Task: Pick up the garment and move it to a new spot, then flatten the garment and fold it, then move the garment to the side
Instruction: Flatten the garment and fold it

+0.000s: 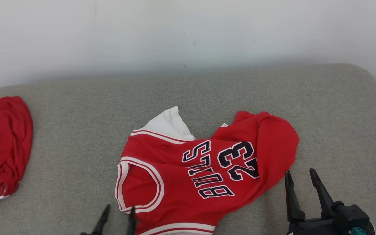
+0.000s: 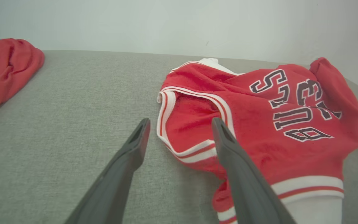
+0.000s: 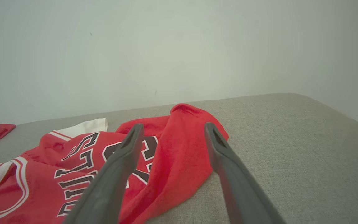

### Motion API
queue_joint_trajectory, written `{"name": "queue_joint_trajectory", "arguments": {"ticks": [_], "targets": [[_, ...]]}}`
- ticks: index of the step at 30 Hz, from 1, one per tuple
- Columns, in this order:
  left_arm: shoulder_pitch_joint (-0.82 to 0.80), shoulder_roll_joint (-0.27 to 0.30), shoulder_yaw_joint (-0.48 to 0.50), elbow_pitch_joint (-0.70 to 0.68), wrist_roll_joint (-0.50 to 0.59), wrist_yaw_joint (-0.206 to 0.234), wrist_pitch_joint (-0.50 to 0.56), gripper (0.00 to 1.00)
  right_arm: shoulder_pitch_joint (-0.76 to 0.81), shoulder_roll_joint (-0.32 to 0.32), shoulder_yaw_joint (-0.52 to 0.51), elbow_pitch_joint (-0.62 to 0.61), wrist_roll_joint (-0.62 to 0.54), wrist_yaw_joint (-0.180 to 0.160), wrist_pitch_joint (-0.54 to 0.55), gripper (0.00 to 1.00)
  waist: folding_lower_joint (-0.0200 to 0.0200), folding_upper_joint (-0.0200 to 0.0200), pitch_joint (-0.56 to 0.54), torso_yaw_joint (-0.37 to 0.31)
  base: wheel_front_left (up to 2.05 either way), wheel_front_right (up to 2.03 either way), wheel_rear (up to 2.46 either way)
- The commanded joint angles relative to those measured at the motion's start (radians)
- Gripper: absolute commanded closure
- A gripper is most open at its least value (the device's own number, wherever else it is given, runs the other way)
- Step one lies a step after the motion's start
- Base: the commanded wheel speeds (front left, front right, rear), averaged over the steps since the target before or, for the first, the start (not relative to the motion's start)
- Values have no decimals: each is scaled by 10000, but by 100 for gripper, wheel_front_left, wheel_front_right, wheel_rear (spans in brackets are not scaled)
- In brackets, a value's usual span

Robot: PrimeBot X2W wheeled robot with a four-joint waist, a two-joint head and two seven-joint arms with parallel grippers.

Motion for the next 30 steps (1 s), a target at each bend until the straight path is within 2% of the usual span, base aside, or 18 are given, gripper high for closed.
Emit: {"name": "queue_joint_trajectory", "arguments": {"ticks": [1,7,12,13,14,15,16,22,26,30], "targets": [[9,-1,-308,119,-104,-38,-37,0,-58,44,71,16,40,-22,1,0,0,0,60,-64,0,0,0],[68,7,-1290,598,-444,-56,-37,0,-41,38,65,74,42,-22,0,0,0,0,141,-261,0,0,0],[-211,12,-1508,1285,-883,53,-37,0,-75,12,102,128,45,-22,-1,0,0,0,114,-422,0,0,0],[-299,7,-1544,1458,-1040,55,-37,3,-69,12,87,120,46,-22,0,0,0,0,107,-446,0,0,0],[-416,5,-1565,1613,-1059,73,-37,51,-59,15,80,117,42,-22,0,0,0,0,98,-465,0,0,0],[-529,7,-1579,1759,-1088,68,-37,93,-49,19,69,110,39,-22,-1,0,0,0,97,-477,0,0,0],[-656,8,-1537,1853,-1148,73,-37,100,-38,21,47,100,38,-22,0,0,0,0,102,-472,0,0,0],[-1236,140,-568,1330,-971,260,-37,100,67,35,-72,108,23,-22,0,0,0,0,156,-177,0,0,0],[-1247,515,579,717,-852,340,-37,100,-40,58,-99,164,33,-22,0,0,0,0,196,27,0,0,0],[-999,726,1259,841,-803,289,-37,100,-94,66,-84,260,63,-22,-1,0,0,0,189,54,0,0,0]]}}
